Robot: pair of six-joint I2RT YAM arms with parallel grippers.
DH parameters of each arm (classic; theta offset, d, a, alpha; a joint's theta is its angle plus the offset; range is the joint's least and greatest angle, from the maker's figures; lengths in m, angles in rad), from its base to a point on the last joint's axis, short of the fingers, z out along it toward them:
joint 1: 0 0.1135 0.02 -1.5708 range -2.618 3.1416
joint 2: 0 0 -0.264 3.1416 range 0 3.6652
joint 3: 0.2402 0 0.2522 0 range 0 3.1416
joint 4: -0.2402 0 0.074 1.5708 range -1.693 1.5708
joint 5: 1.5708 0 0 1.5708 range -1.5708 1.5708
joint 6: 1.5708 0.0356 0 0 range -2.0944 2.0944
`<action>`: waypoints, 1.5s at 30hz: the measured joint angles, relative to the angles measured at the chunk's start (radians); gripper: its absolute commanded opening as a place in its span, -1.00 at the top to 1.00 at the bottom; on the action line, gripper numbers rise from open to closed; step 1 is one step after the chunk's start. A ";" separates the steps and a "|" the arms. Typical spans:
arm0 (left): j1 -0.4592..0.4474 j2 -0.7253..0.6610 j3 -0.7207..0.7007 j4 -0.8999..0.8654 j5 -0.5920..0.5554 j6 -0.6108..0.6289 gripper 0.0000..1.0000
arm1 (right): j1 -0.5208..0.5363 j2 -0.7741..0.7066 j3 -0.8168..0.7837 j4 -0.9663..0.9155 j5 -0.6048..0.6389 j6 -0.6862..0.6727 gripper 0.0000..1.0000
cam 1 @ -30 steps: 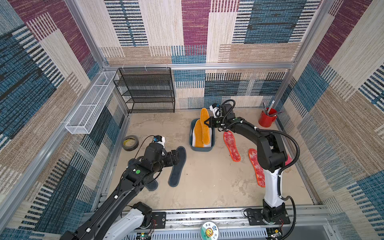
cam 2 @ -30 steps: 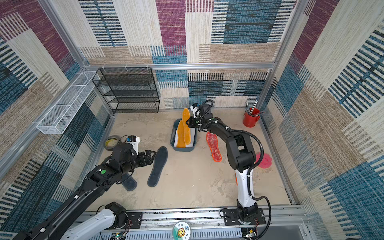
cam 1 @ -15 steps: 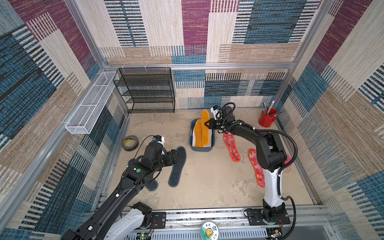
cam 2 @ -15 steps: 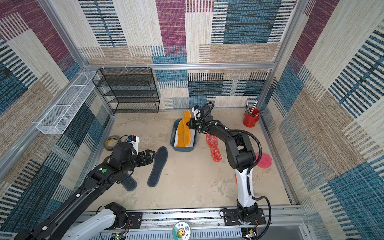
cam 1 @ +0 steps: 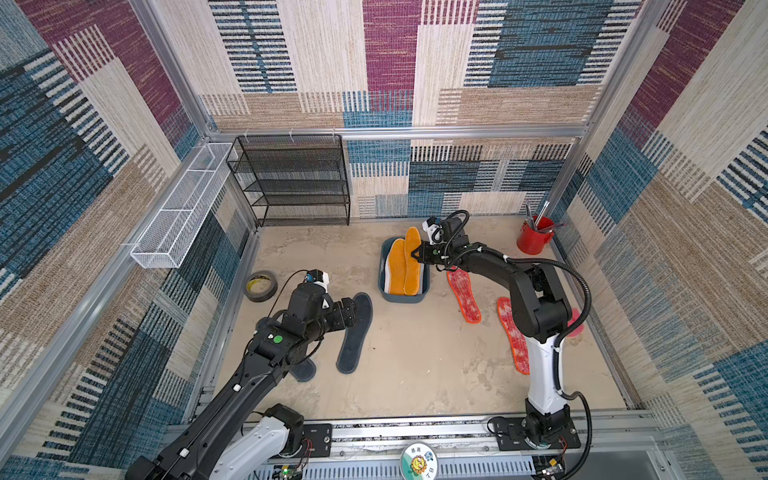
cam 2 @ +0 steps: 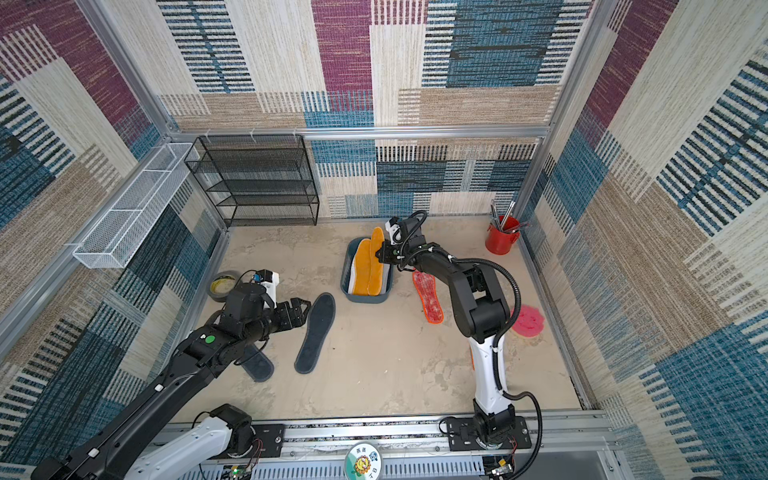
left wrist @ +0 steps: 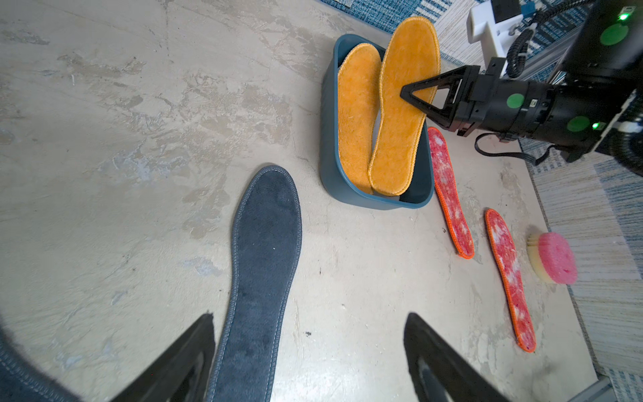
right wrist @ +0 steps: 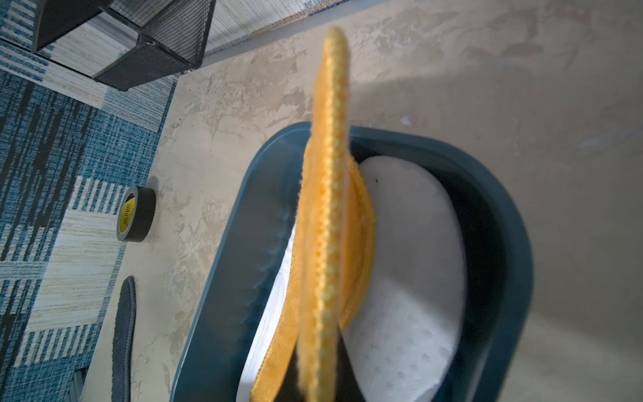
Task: Put the insoles into the storage box
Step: Place the insole in the storage box.
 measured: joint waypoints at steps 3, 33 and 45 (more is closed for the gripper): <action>0.002 0.000 -0.001 0.000 0.003 0.000 -0.73 | 0.000 -0.002 0.011 -0.014 0.026 -0.002 0.07; 0.019 -0.012 -0.024 0.008 0.025 -0.004 -0.73 | 0.124 -0.014 0.206 -0.290 0.313 -0.131 -0.97; 0.026 -0.027 -0.024 0.008 0.024 -0.005 -0.73 | 0.124 0.124 0.288 -0.325 0.306 -0.119 -0.97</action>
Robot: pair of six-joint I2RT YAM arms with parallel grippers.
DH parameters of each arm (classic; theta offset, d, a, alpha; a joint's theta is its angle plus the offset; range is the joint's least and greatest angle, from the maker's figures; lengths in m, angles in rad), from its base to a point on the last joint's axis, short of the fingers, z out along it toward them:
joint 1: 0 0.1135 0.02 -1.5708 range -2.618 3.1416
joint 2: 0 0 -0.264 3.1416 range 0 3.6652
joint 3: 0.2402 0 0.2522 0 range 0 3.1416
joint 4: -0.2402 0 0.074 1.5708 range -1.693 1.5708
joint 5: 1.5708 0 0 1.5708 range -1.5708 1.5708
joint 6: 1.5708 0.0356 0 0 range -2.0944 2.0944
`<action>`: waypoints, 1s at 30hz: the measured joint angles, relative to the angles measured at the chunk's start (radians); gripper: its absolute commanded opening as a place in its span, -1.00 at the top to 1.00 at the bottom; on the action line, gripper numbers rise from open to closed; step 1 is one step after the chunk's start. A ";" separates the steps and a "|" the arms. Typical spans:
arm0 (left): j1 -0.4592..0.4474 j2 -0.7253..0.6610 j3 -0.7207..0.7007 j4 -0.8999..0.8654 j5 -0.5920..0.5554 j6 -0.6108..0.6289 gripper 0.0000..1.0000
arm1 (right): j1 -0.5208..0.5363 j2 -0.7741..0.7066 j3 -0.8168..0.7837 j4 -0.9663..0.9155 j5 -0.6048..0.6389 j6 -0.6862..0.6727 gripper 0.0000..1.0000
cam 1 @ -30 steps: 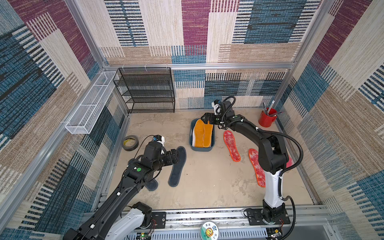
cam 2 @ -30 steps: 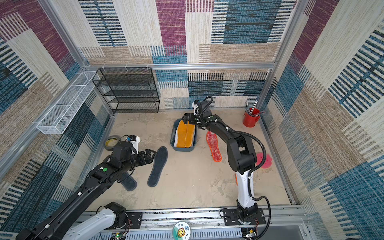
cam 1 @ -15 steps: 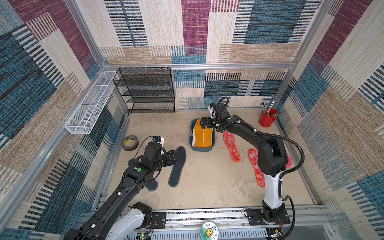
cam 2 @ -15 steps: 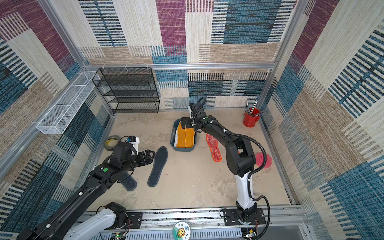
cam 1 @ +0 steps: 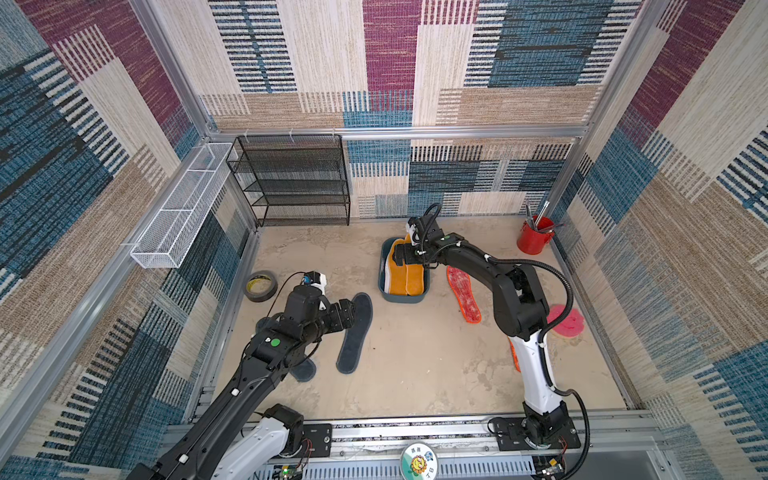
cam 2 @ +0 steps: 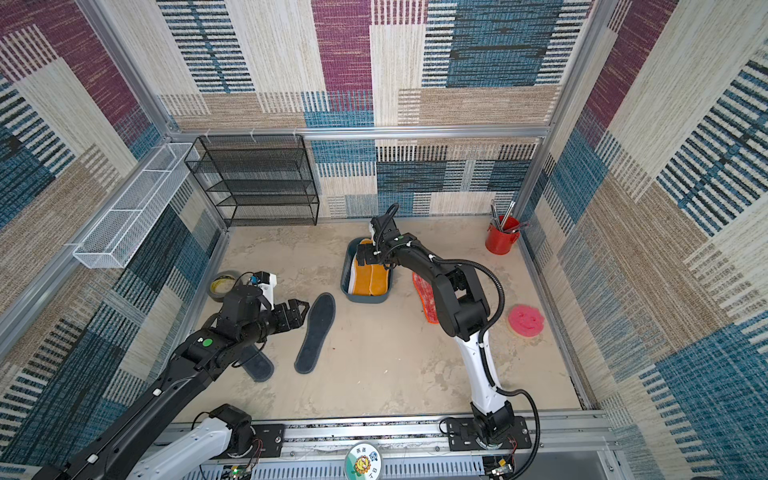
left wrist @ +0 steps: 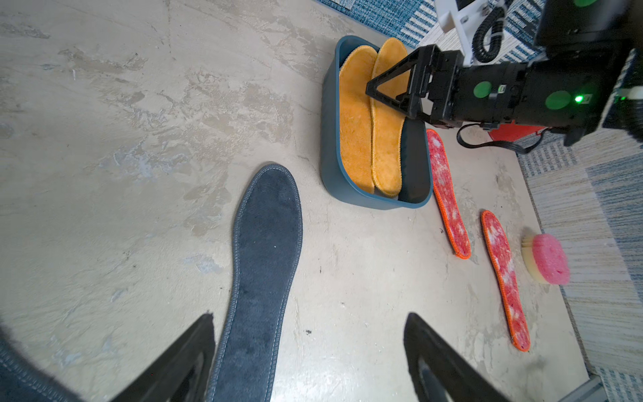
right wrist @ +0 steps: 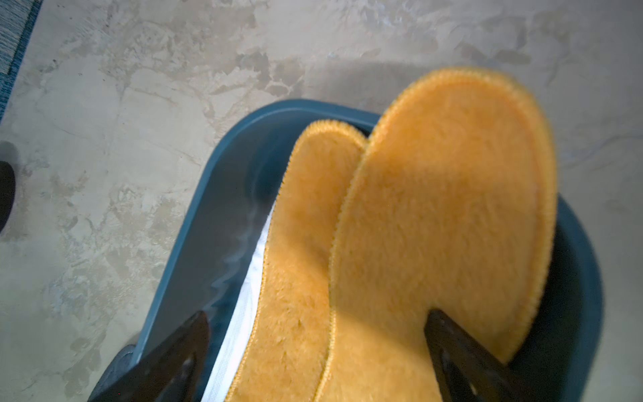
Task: Put the insoles into the storage box
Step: Place the insole in the storage box.
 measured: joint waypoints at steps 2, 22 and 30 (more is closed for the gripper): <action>0.001 0.001 0.000 0.000 0.000 0.000 -0.73 | 0.000 0.005 0.002 0.000 0.006 0.007 -0.97; 0.014 0.022 0.000 0.002 0.004 -0.007 -0.73 | 0.032 -0.023 0.109 -0.021 0.043 0.021 -0.97; 0.020 0.010 -0.006 0.003 0.008 -0.007 -0.73 | 0.031 0.084 0.127 -0.042 0.055 0.021 -0.97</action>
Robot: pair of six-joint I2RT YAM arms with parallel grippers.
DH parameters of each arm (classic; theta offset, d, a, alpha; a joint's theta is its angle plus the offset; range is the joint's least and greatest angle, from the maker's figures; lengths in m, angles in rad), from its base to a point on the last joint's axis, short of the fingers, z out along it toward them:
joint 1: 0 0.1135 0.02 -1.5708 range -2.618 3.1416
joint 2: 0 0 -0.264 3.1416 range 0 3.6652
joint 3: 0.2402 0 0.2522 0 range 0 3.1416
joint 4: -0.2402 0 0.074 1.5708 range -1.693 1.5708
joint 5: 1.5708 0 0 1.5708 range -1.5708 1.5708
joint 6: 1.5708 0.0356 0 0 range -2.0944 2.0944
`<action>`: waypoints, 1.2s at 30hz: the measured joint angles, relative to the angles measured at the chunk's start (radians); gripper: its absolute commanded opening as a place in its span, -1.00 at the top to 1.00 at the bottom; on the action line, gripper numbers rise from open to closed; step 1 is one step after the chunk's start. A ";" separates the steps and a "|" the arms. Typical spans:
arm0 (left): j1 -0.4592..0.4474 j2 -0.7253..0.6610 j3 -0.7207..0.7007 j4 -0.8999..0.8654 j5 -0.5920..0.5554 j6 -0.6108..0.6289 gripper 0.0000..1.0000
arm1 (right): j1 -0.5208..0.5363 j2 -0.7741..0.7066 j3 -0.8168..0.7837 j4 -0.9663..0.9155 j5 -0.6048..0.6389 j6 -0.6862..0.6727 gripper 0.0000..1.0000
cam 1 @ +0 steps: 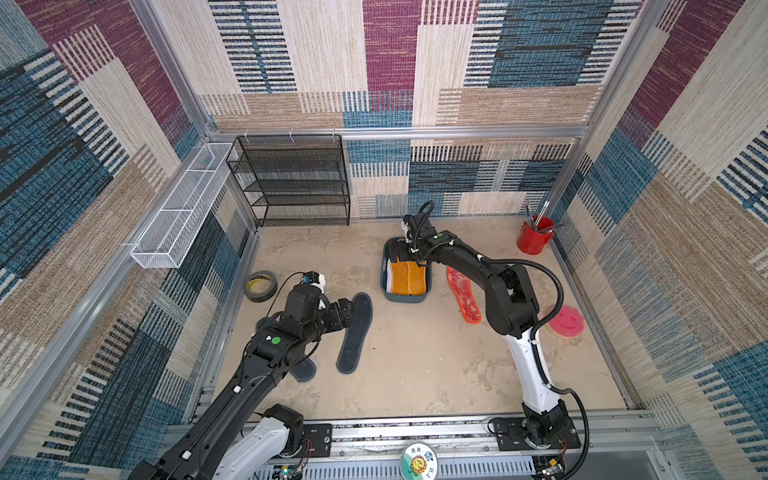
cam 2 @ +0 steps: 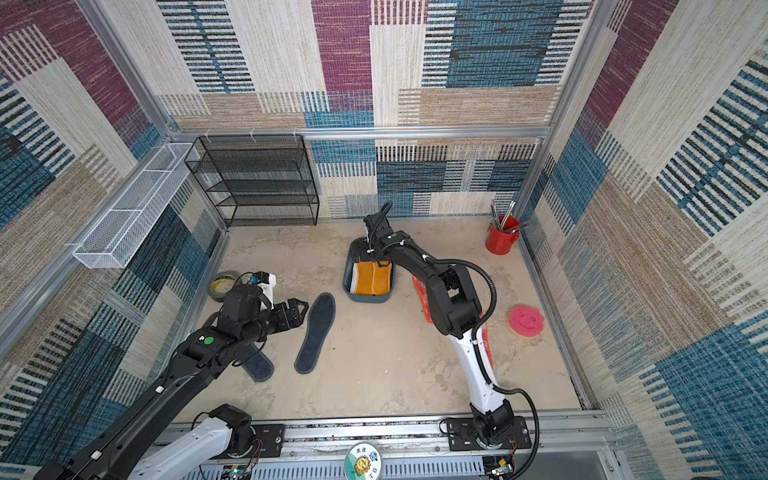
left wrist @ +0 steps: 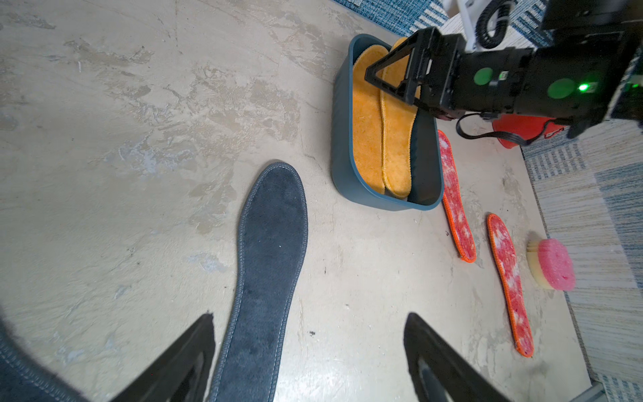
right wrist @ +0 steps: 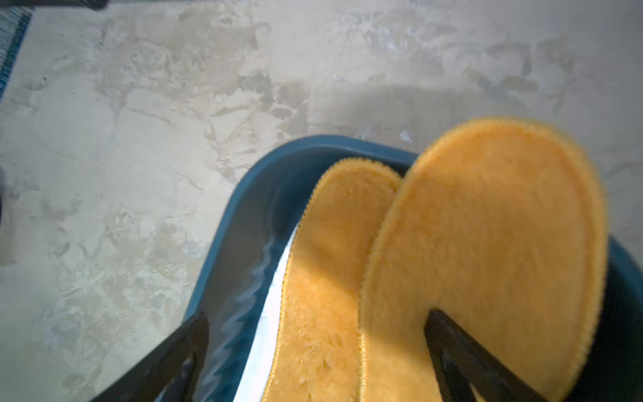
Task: Put the insoles into the storage box
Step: Place the insole in the storage box, then adjust the insole at the center of the board.
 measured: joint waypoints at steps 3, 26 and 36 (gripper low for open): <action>0.004 -0.003 -0.003 0.000 0.002 0.000 -0.73 | 0.001 0.018 -0.003 -0.002 0.001 0.008 -0.97; 0.124 -0.036 -0.016 -0.098 0.006 -0.045 -0.71 | 0.006 -0.285 -0.030 0.026 -0.006 0.018 -0.97; 0.413 -0.089 -0.185 -0.182 0.123 -0.154 -0.62 | 0.006 -0.597 -0.520 0.174 -0.057 0.023 -0.97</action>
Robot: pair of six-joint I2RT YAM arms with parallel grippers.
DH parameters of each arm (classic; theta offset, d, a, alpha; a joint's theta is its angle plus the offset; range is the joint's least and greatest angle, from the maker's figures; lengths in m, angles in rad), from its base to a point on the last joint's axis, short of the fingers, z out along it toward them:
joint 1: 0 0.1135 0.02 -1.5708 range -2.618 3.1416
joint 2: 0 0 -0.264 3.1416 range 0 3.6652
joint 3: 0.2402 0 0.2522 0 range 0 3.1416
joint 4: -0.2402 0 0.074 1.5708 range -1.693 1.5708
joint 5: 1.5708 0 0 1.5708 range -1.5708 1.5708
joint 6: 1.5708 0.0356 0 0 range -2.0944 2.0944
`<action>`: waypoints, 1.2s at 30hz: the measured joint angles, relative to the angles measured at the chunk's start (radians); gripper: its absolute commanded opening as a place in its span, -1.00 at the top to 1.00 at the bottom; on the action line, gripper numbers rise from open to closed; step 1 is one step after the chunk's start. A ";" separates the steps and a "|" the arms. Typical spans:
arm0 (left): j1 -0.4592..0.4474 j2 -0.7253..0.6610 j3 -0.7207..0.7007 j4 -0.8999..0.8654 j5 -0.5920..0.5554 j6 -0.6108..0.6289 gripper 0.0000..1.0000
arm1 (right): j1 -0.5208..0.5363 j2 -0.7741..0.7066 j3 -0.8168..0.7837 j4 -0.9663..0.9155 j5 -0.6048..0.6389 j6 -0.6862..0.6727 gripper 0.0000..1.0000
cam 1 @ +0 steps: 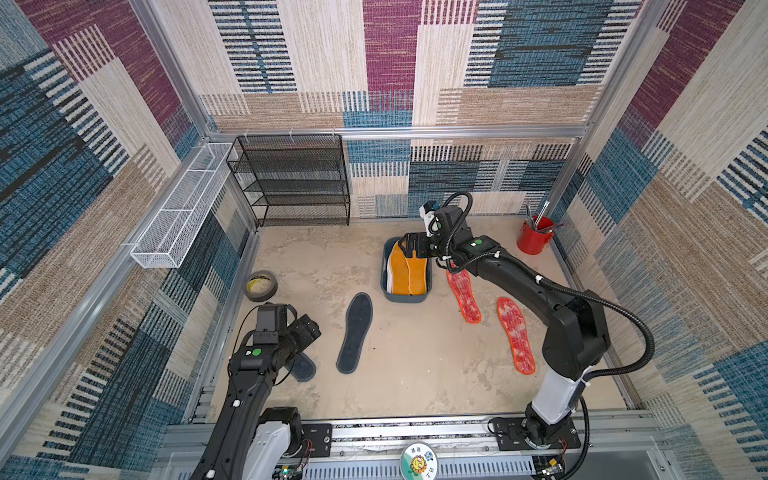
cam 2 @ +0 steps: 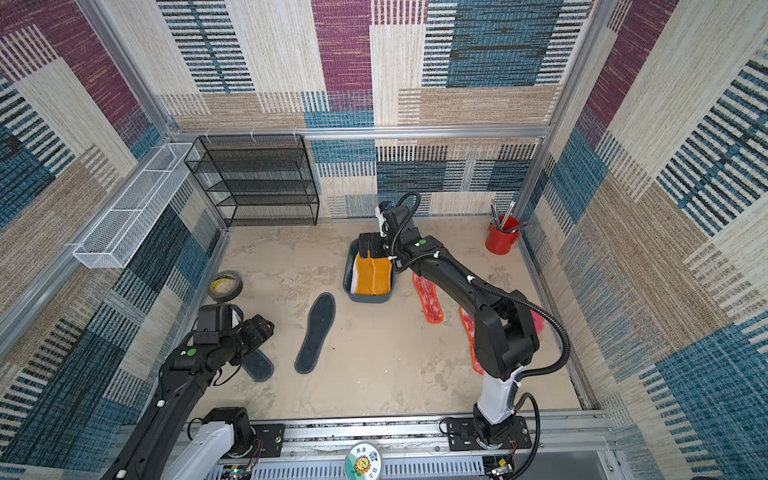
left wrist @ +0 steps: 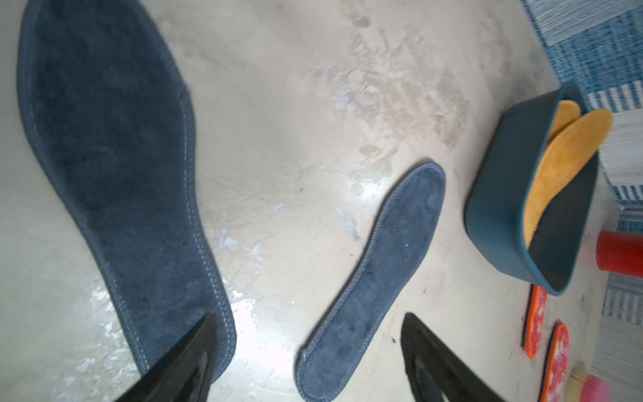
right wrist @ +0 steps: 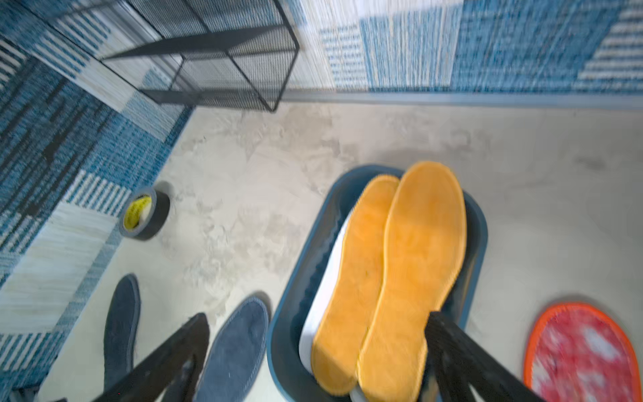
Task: Put the insoles into the storage box
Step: Adjust the insole at the center of the board.
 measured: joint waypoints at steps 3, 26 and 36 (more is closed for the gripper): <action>0.012 0.056 -0.018 0.040 0.066 -0.029 -0.56 | -0.004 -0.073 -0.122 0.034 -0.020 0.002 -0.97; -0.130 0.011 0.032 -0.024 -0.296 -0.131 -1.00 | -0.006 -0.290 -0.496 0.159 -0.097 0.059 -0.97; -0.075 0.185 -0.001 -0.035 -0.447 -0.189 -1.00 | -0.009 -0.295 -0.500 0.189 -0.130 0.047 -0.97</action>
